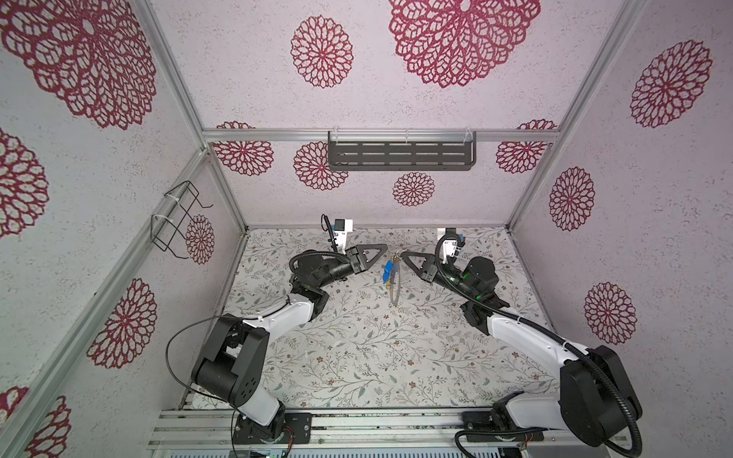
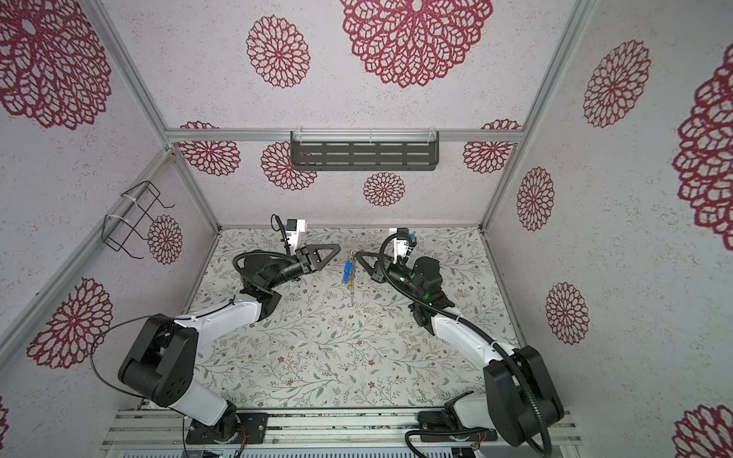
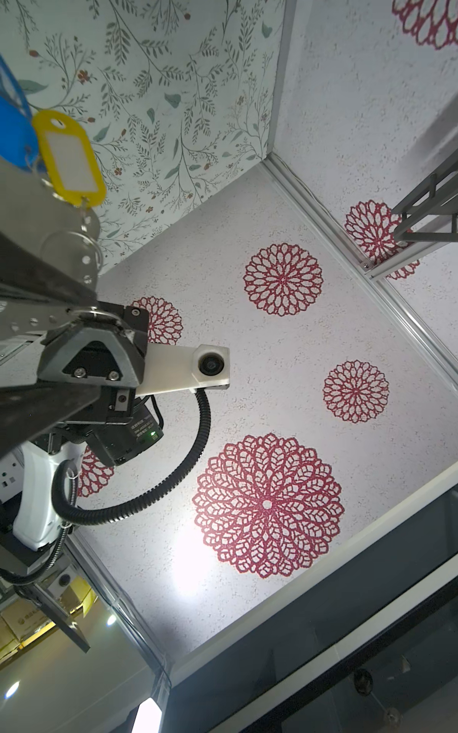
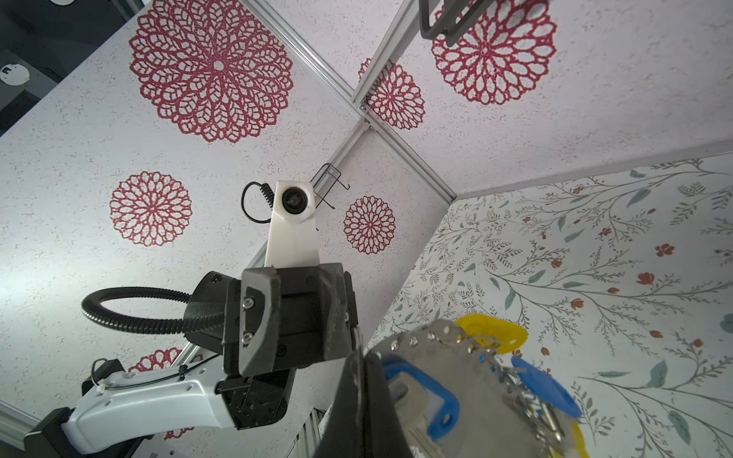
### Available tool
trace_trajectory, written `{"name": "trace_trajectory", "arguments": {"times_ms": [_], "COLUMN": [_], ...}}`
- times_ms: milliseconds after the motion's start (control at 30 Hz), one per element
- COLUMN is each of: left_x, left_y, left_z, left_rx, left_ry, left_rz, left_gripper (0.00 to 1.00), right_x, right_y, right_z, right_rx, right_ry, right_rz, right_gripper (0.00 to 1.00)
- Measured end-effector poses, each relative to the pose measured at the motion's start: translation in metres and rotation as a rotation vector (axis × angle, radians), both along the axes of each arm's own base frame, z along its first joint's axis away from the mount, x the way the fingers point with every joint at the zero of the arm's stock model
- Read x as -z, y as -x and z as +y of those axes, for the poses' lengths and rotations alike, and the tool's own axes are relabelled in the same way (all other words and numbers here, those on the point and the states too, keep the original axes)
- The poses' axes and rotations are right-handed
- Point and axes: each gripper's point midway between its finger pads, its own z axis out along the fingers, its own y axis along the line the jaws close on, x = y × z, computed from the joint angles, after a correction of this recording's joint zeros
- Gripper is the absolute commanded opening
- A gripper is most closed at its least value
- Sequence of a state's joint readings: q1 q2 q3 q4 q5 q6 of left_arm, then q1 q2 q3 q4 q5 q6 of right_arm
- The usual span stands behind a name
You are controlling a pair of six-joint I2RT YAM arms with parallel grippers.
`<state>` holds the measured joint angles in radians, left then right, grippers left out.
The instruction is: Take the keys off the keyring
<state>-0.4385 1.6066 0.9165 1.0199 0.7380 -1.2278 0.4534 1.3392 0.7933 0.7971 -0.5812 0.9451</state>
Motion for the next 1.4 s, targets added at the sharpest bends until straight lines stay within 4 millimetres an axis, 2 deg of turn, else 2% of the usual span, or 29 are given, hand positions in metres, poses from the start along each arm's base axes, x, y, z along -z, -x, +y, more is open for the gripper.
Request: {"name": "trace_trajectory", "arguments": {"times_ms": [400, 833, 1400], "left_x": [0.006, 0.0, 0.002], "left_y": [0.003, 0.006, 0.006], "left_z": [-0.012, -0.018, -0.024], "left_rx": [0.038, 0.066, 0.088], "left_ry": [-0.004, 0.006, 0.016], "left_rz": [0.005, -0.004, -0.004], "left_gripper": [0.28, 0.2, 0.17], "right_x": [-0.017, -0.02, -0.016], "right_y": [0.006, 0.009, 0.008], "right_z": [0.003, 0.004, 0.008], "right_rx": [-0.044, -0.064, -0.069], "right_ry": [-0.065, -0.076, -0.073], "right_rz": [-0.049, -0.052, -0.043], "right_gripper": [0.0, 0.0, 0.0]}}
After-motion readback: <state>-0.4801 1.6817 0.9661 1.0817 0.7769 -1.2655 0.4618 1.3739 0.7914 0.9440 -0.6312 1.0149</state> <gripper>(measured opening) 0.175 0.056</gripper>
